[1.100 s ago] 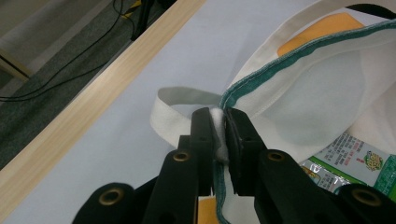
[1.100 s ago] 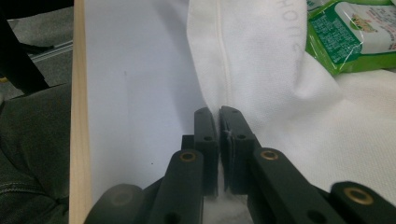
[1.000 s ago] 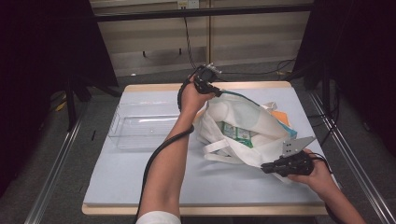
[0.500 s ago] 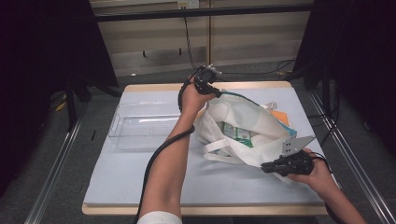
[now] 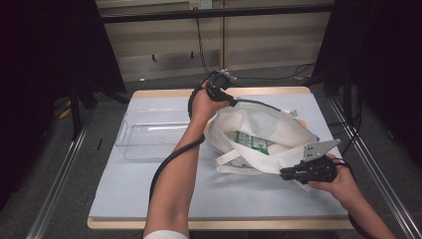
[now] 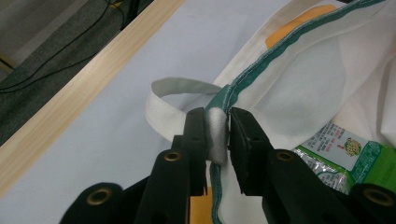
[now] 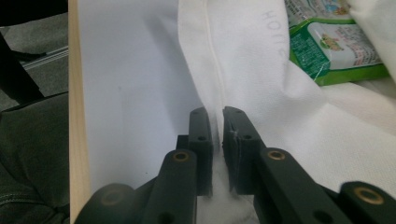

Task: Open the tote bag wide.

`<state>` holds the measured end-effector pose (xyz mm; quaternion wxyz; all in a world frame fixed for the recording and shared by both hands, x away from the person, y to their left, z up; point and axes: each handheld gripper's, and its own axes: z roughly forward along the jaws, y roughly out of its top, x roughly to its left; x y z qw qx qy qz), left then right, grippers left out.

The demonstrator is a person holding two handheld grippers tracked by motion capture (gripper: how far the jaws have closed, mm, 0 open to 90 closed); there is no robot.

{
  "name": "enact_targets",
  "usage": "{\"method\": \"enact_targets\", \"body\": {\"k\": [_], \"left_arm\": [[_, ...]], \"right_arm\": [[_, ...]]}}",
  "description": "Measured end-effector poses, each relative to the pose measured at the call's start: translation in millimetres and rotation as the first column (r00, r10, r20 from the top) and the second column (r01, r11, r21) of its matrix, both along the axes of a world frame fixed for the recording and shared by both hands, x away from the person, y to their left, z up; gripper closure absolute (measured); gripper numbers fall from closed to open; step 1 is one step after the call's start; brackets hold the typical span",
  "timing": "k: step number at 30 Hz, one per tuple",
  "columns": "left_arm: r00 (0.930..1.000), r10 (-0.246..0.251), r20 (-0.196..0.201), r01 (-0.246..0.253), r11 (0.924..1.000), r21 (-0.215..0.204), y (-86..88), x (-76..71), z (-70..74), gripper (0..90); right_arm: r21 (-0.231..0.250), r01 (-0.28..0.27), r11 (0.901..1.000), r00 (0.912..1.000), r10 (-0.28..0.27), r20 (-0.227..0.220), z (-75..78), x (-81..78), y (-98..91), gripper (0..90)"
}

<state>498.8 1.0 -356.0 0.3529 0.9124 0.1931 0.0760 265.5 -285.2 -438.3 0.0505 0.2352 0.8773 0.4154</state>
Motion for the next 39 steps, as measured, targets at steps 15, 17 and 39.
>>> {"method": "enact_targets", "body": {"k": [15, 17, 39], "left_arm": [[0.9992, -0.022, -0.034, 0.021, 0.9997, -0.015, 1.1, -8.3, 8.1, 63.7], [0.9991, -0.022, -0.036, 0.021, 0.9997, -0.01, 0.8, -9.3, 8.7, 61.8], [0.9993, -0.021, -0.03, 0.021, 0.9995, -0.023, 14.1, -25.2, 23.7, 53.9]], "right_arm": [[0.021, 0.04, 0.999, 0.9992, -0.04, 0.004, 16.5, 3.2, -3.3, 67.5], [0.024, 0.051, 0.9984, 0.9987, -0.051, 0.007, 18.3, 3.5, -3.6, 65.7], [0.042, 0.094, 0.9947, 0.9955, -0.094, 0.002, 32.0, 12.2, -7.5, 60.5]]}}
